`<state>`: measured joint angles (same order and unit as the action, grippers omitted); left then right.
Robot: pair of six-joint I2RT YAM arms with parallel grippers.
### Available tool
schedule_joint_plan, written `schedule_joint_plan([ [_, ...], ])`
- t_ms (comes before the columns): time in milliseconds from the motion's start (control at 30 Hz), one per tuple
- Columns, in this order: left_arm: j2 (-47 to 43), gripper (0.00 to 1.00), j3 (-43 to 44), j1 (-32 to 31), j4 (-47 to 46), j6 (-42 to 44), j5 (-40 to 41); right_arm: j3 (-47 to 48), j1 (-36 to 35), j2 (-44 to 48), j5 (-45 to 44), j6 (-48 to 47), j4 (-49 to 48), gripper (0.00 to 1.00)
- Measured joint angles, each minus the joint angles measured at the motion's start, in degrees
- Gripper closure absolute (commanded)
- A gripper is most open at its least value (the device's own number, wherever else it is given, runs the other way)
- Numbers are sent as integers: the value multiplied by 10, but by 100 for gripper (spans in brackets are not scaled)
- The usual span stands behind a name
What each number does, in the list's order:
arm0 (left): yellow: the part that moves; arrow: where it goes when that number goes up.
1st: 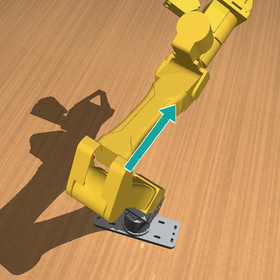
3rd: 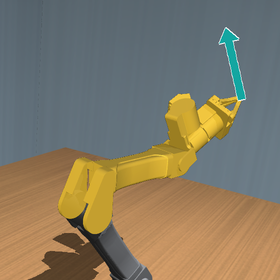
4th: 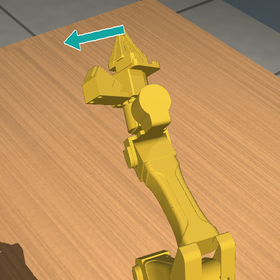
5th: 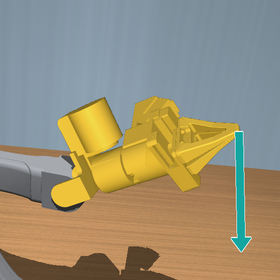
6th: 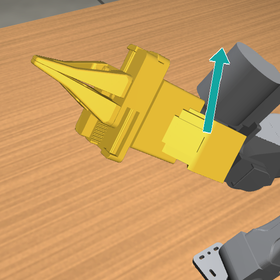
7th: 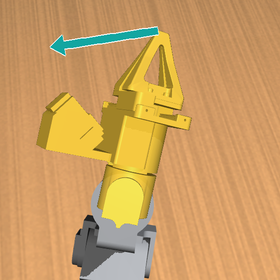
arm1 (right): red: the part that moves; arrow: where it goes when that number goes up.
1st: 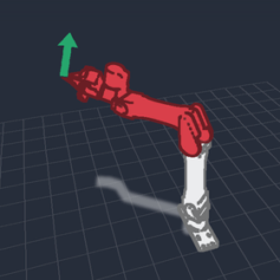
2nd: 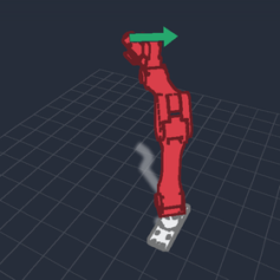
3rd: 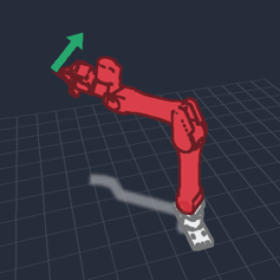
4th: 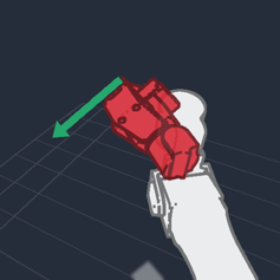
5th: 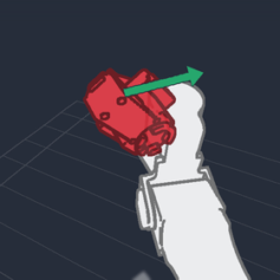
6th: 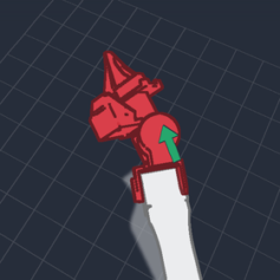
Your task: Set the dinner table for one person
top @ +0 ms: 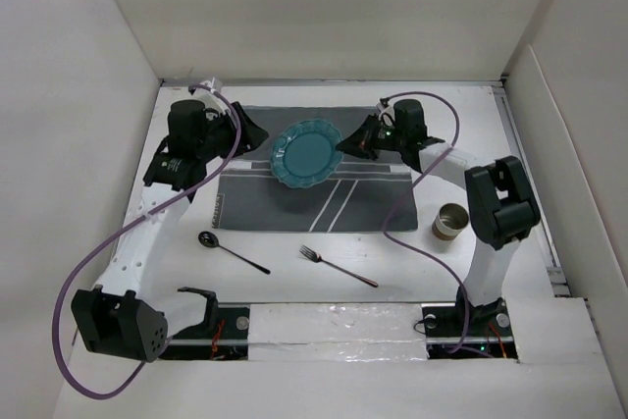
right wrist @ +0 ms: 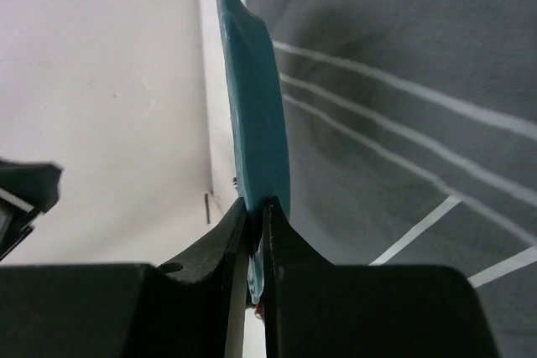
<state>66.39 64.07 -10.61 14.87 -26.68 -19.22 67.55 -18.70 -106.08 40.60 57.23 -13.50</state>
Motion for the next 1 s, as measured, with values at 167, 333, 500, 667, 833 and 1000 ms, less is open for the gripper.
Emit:
schedule_joint_plan([
  [167,-10,48,-10,1,10,12,10,37,-2,-53,-21,-12,12,100],
  [333,-9,48,-13,2,13,19,12,58,-5,-99,-32,-16,15,100],
  [500,1,48,-13,2,12,24,12,59,-9,-120,-37,-23,48,75],
  [667,14,48,-14,2,9,24,8,98,-9,-121,-58,-79,148,49],
  [833,26,49,-14,2,2,24,6,156,-7,-120,-103,-159,268,43],
  [1000,38,69,-14,2,-1,31,7,185,3,-93,-156,-229,353,45],
])
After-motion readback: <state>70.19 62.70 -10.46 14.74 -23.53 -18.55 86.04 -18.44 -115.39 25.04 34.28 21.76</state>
